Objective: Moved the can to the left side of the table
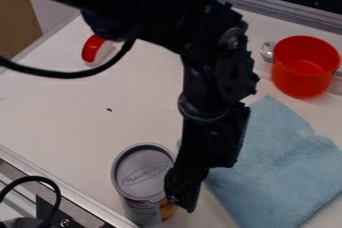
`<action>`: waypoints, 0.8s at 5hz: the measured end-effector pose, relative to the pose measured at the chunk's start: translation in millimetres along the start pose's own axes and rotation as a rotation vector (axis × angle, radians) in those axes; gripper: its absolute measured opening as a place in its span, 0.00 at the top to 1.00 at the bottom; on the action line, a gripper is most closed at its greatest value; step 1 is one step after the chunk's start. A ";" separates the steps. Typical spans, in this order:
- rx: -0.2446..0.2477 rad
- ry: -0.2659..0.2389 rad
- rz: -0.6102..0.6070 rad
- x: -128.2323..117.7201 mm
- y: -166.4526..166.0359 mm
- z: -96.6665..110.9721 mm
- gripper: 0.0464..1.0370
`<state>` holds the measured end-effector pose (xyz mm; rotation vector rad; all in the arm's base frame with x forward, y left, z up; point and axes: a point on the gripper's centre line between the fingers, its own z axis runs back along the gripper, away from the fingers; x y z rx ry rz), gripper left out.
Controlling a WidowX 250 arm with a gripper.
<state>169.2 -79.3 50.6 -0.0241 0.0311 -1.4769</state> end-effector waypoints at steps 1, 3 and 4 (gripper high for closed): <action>-0.017 0.011 -0.069 -6.8 -8.4 -1.0 0.04; 0.022 0.086 -0.328 -32.7 -6.2 0.5 0.04; 0.034 0.088 -0.360 -45.8 1.4 0.4 0.04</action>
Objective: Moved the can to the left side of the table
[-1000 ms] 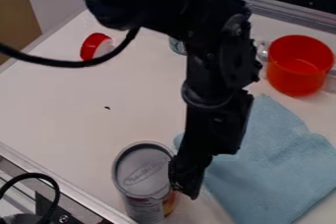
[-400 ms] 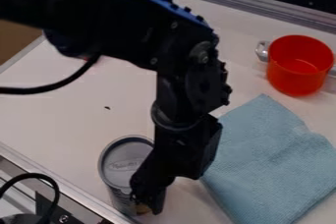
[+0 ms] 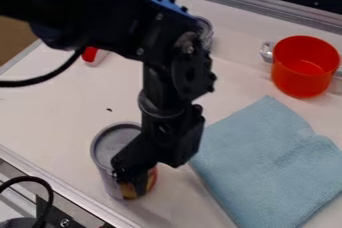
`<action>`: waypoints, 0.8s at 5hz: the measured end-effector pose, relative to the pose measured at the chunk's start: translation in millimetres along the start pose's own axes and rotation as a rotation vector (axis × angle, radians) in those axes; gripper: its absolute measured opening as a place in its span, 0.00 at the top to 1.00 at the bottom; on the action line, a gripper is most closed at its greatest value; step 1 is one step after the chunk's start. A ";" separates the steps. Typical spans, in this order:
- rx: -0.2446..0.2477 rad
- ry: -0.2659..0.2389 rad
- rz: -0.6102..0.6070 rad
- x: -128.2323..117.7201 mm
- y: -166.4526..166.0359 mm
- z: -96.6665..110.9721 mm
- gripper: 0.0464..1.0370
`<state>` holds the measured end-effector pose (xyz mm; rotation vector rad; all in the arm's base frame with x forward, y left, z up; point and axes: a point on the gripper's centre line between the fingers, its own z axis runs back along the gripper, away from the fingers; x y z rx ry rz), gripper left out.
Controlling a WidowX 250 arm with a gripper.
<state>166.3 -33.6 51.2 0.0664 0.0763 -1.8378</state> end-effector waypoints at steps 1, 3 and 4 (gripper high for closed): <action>0.028 0.064 -0.048 -21.0 5.9 -12.0 0.04; -0.010 0.031 0.001 -63.8 23.3 -20.5 0.04; -0.033 0.019 0.023 -82.6 34.9 -15.3 0.04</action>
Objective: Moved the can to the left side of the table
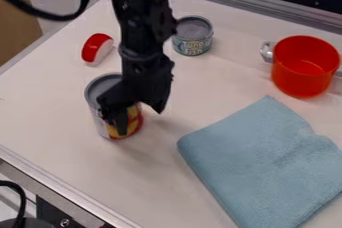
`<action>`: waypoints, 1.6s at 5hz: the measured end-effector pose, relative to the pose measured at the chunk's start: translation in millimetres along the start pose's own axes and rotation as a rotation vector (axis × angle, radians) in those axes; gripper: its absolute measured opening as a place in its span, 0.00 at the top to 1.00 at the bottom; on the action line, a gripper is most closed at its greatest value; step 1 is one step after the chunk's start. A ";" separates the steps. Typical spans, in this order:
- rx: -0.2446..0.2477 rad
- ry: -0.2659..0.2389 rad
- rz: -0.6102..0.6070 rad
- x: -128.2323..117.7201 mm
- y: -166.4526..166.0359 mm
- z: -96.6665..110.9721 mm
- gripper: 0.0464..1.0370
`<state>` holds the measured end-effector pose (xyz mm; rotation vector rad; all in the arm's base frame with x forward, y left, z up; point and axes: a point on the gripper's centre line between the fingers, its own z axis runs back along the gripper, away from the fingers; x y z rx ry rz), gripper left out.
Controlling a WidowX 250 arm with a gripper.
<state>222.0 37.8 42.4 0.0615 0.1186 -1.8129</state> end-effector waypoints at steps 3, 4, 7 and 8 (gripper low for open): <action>-0.015 -0.010 0.109 -0.6 15.7 4.7 0.04; -0.032 -0.044 0.168 18.6 17.6 6.2 0.04; 0.074 -0.228 0.564 66.0 77.0 33.7 0.04; 0.132 -0.289 0.745 73.6 94.4 40.9 0.04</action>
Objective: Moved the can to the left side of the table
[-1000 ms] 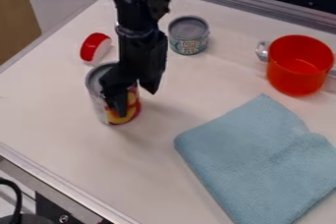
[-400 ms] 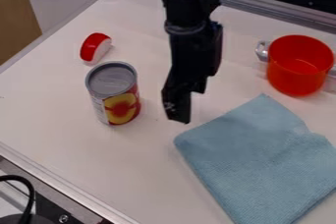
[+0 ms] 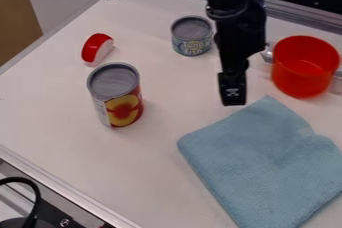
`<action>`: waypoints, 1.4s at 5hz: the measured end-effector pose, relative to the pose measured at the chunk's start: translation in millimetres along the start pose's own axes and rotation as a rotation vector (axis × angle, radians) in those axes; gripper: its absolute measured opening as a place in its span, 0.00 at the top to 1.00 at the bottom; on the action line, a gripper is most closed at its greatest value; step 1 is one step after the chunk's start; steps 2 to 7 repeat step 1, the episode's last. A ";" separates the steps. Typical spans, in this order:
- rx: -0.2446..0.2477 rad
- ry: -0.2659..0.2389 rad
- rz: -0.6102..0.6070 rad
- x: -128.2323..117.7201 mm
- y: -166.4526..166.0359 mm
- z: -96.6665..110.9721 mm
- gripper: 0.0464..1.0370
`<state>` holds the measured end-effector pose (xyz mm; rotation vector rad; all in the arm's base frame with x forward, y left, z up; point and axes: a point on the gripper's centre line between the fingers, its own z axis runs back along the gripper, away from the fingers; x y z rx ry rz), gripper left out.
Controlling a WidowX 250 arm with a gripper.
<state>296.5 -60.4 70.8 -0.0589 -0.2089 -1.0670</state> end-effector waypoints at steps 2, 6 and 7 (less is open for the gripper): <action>0.023 -0.044 0.143 9.2 6.0 0.7 0.04; 0.023 -0.044 0.143 9.2 6.0 0.7 0.04; 0.023 -0.044 0.143 9.2 6.0 0.7 0.04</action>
